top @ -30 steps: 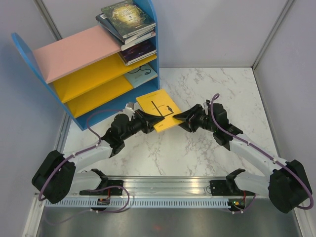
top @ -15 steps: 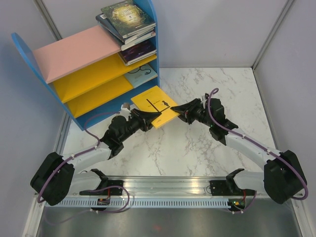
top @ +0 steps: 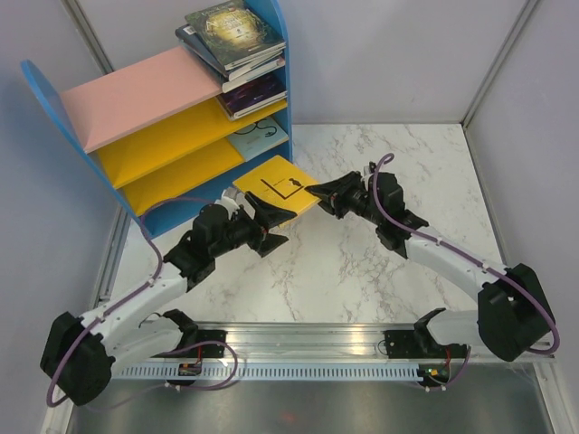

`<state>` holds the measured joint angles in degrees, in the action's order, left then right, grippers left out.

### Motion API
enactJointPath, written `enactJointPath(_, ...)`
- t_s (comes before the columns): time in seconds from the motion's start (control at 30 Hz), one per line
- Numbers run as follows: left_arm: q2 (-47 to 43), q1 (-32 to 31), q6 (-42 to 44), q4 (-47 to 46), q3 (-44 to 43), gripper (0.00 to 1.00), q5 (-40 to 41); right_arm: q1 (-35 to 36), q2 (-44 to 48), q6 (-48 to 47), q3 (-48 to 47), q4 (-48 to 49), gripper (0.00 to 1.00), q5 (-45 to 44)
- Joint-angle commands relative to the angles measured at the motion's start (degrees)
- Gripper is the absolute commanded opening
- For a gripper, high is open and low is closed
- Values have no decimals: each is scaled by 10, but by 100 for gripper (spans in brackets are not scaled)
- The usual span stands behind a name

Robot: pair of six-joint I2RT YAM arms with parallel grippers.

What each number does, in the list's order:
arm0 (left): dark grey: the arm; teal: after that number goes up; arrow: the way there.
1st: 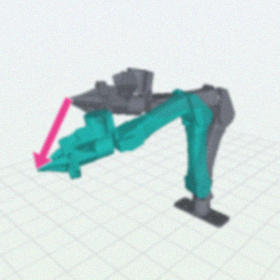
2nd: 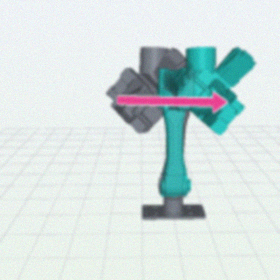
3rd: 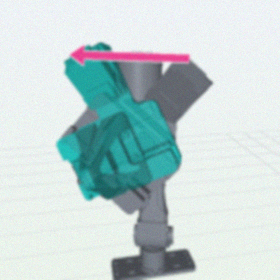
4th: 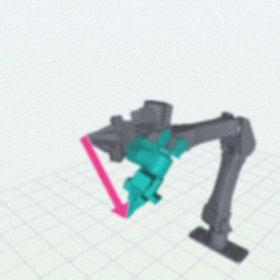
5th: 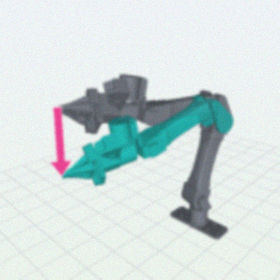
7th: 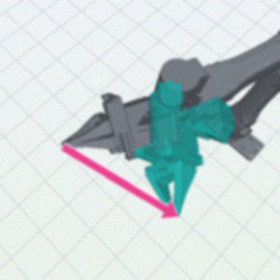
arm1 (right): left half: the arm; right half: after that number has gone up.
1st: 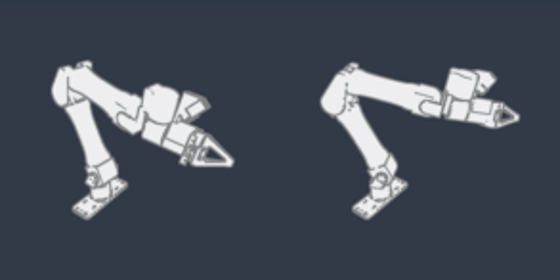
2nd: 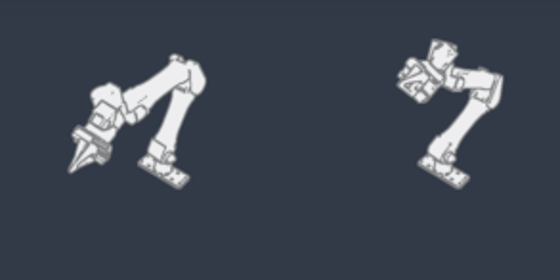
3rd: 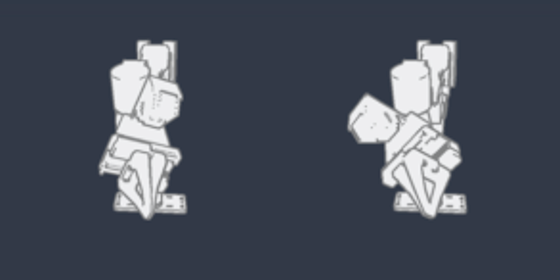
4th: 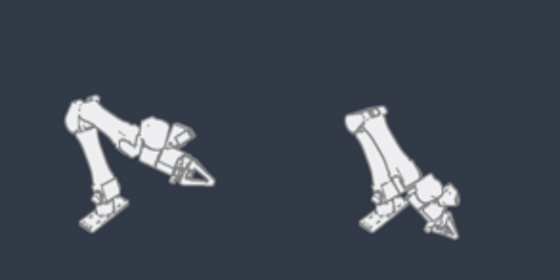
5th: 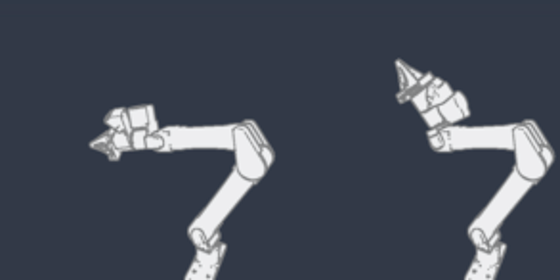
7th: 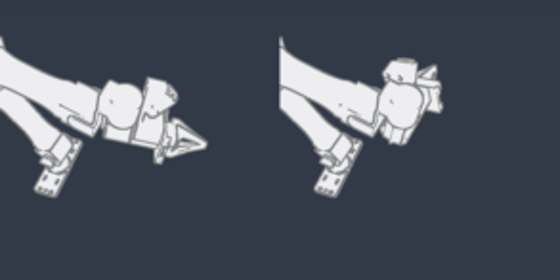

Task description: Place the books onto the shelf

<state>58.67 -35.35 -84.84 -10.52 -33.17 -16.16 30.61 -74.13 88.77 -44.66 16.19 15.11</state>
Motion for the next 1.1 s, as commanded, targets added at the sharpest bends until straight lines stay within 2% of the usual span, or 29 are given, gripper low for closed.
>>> enactJointPath(0.0,-70,13,103,222,-31,100,10,2,-12,19,-60,99,0,1)
enactJointPath(0.27,-230,29,171,387,-43,100,76,-1,-70,24,-127,113,0,13)
enactJointPath(0.5,-314,30,183,474,-61,100,128,-13,-161,27,-199,122,0,26)
enactJointPath(0.83,-341,30,219,552,-116,100,155,-47,-327,27,-374,123,0,23)
enactJointPath(1.07,-368,30,238,600,-146,100,198,-52,-455,10,-513,70,0,-9)
